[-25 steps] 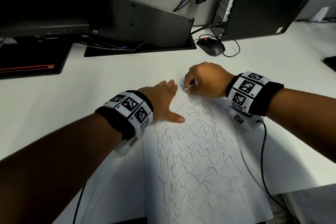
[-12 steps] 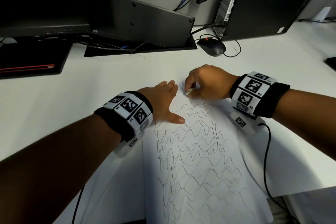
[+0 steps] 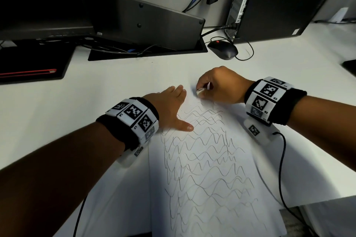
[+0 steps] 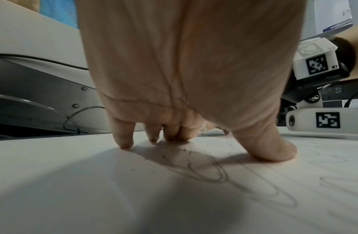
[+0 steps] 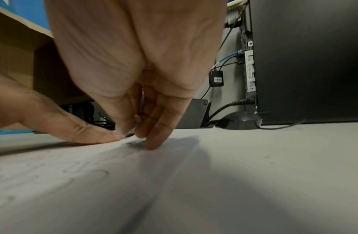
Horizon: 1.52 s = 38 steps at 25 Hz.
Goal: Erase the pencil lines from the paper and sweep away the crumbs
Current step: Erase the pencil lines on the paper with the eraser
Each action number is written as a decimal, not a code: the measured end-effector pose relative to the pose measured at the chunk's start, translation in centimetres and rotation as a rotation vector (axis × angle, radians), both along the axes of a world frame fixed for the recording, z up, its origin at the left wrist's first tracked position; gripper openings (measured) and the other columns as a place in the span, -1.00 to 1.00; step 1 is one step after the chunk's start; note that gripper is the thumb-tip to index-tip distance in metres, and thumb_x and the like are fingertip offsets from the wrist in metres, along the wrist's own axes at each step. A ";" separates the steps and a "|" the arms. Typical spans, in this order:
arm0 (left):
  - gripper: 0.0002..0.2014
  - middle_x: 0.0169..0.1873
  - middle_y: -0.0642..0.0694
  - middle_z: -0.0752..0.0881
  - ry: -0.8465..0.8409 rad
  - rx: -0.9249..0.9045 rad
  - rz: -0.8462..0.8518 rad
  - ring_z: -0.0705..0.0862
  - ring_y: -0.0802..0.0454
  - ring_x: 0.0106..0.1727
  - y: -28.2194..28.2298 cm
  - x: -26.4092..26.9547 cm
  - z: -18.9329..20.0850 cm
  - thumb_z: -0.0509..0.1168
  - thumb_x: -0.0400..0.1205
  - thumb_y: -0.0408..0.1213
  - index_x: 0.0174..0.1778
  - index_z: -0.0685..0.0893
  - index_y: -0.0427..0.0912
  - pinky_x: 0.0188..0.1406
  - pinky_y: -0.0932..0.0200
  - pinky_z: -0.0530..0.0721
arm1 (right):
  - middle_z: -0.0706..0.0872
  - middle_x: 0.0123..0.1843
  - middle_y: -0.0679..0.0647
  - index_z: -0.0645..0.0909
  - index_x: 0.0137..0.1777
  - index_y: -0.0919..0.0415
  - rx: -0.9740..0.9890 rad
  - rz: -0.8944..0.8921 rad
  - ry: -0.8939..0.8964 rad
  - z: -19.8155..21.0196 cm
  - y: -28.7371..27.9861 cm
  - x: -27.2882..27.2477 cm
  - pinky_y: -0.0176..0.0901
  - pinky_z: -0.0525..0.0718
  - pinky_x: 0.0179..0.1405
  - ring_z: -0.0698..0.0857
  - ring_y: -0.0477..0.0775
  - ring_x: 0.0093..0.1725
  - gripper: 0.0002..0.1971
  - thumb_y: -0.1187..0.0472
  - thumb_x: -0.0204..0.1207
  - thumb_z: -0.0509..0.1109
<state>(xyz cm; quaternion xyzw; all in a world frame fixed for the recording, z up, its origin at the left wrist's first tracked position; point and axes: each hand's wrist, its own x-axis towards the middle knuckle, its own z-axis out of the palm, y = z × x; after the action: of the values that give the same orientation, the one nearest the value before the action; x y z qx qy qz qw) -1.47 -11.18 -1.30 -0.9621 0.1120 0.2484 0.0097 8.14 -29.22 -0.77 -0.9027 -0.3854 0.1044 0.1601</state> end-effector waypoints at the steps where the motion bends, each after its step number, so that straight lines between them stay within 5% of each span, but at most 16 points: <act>1: 0.11 0.74 -0.03 -0.27 0.007 -0.003 0.001 -0.21 0.03 0.75 0.2 0.0 0.0 0.17 0.54 0.44 0.75 -0.24 -0.16 0.69 -0.15 0.16 | 0.77 -0.20 -0.06 0.76 -0.12 0.07 0.016 -0.009 -0.009 -0.1 -0.1 0.0 -0.15 0.63 -0.10 0.69 -0.01 -0.16 -0.95 0.18 0.48 0.47; 9: 0.09 0.75 -0.04 -0.25 0.025 0.032 0.033 -0.19 -0.06 0.76 -1.4 0.7 0.2 0.18 0.52 0.47 0.75 -0.24 -0.03 0.64 -0.28 0.21 | 0.79 -0.14 0.01 0.78 -0.07 0.11 -0.007 0.004 -0.056 -0.4 0.0 -0.4 -0.03 0.68 -0.07 0.70 0.06 -0.14 -0.89 0.23 0.44 0.46; 15: 0.06 0.75 0.02 -0.25 0.028 -0.003 0.069 -0.21 -0.05 0.75 -1.5 0.7 -0.4 0.16 0.50 0.50 0.76 -0.21 0.07 0.63 -0.35 0.13 | 0.79 -0.08 -0.06 0.80 -0.01 0.09 -0.073 0.166 -0.017 0.4 0.4 -1.8 -0.16 0.66 -0.06 0.71 -0.04 -0.11 -0.85 0.21 0.45 0.46; 30: 0.08 0.75 -0.01 -0.24 0.011 0.020 0.049 -0.19 -0.05 0.76 -1.4 0.9 -0.6 0.15 0.49 0.52 0.76 -0.21 0.06 0.60 -0.31 0.29 | 0.79 -0.14 -0.09 0.79 -0.04 0.00 -0.112 0.160 -0.013 0.3 0.5 -2.0 -0.16 0.66 -0.15 0.70 -0.05 -0.17 -0.84 0.17 0.42 0.45; 38: 0.09 0.75 -0.02 -0.23 0.005 0.036 0.040 -0.19 -0.05 0.76 -1.3 0.9 -0.8 0.13 0.48 0.53 0.76 -0.22 0.02 0.59 -0.31 0.30 | 0.77 -0.10 -0.17 0.77 -0.01 -0.07 -0.171 0.162 -0.023 1.0 0.2 -1.6 -0.22 0.50 -0.15 0.67 -0.09 -0.12 -0.85 0.07 0.44 0.45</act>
<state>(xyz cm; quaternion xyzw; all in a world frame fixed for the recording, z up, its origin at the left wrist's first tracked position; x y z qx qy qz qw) -0.60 -12.51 -2.07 -0.9631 0.0884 0.2531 0.0217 6.52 -29.03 0.21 -0.8802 -0.4485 0.1390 0.0692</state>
